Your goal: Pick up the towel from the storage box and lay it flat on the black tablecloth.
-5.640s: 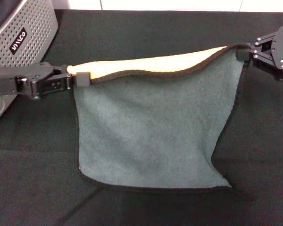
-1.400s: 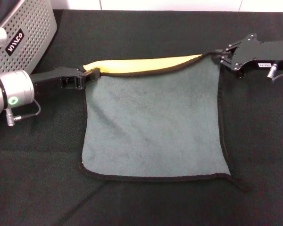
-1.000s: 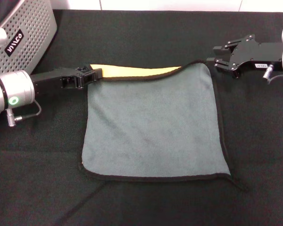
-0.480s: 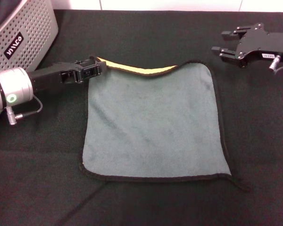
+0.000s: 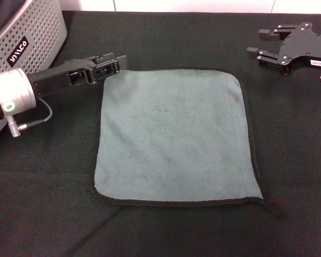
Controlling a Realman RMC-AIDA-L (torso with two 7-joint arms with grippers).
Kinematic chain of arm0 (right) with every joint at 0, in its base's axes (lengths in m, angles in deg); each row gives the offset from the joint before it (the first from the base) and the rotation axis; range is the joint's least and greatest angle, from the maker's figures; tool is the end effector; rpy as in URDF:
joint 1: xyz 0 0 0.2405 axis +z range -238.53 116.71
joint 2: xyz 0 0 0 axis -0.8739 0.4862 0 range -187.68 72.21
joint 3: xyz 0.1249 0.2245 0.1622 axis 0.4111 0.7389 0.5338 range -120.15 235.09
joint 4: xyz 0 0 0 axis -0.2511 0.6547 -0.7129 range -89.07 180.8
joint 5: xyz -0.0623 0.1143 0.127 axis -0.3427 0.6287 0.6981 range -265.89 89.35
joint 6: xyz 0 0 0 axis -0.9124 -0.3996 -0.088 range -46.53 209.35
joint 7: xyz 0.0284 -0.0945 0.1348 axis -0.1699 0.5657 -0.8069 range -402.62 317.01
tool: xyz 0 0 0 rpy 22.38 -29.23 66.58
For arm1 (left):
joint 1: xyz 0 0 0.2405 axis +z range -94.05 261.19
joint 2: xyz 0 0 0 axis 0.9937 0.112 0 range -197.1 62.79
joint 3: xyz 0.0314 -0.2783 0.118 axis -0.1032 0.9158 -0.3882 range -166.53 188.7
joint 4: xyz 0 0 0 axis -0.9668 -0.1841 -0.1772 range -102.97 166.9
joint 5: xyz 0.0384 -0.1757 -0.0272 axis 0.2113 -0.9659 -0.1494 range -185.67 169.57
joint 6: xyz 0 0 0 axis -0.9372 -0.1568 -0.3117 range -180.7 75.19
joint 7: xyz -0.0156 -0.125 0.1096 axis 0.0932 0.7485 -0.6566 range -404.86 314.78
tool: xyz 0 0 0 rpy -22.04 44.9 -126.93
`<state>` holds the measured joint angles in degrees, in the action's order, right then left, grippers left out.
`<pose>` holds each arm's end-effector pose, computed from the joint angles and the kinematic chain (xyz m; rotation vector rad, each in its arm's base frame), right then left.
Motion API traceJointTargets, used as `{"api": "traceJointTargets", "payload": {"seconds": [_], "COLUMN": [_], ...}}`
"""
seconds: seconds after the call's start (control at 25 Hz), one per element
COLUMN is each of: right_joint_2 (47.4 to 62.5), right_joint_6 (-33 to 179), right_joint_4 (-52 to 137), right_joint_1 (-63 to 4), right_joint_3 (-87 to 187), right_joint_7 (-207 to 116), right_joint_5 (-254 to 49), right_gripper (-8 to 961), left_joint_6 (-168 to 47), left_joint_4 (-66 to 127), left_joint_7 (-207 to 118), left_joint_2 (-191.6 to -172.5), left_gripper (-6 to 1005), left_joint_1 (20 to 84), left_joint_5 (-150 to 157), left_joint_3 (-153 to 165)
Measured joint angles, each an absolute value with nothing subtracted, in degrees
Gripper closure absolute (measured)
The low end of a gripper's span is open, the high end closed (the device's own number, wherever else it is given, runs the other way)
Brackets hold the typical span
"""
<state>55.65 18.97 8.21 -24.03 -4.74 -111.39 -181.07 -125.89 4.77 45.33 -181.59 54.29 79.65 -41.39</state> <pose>0.2356 0.4317 -0.0180 -2.5057 0.1758 0.4854 -0.2898 0.3749 -0.0224 -2.3328 -1.0758 -0.9223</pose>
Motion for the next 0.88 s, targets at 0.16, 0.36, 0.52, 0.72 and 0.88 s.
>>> {"api": "traceJointTargets", "payload": {"seconds": [0.16,0.36,0.52,0.72,0.88], "right_joint_2": [55.74,55.79,55.09,53.68,54.12], "right_joint_6": [16.84,13.31,5.61,-10.44,-21.97], "right_joint_4": [7.81,7.5,7.54,7.33,7.32], "right_joint_1": [-24.85,-25.79,-26.58,-27.07,-26.74], "right_joint_3": [-3.31,-0.54,0.97,1.09,1.12], "right_joint_7": [-111.41,-111.48,-112.18,-114.41,-117.62], "right_joint_5": [-180.99,-180.91,-180.63,-179.62,-179.46], "right_gripper": [509,512,513,509,502], "left_joint_6": [-125.94,-128.36,-134.83,-149.16,-161.32], "left_joint_4": [4.75,4.72,4.71,4.71,4.49], "left_joint_7": [45.32,44.45,41.26,33.35,25.25], "left_joint_2": [-181.56,-181.3,-181.17,-180.16,-178.86], "left_gripper": [512,512,512,511,511], "left_joint_1": [54.27,54.19,54.23,54.59,55.38], "left_joint_5": [79.61,80.05,80.1,80.12,80.16], "left_joint_3": [-40.87,-41.17,-41.19,-41.11,-40.98]}}
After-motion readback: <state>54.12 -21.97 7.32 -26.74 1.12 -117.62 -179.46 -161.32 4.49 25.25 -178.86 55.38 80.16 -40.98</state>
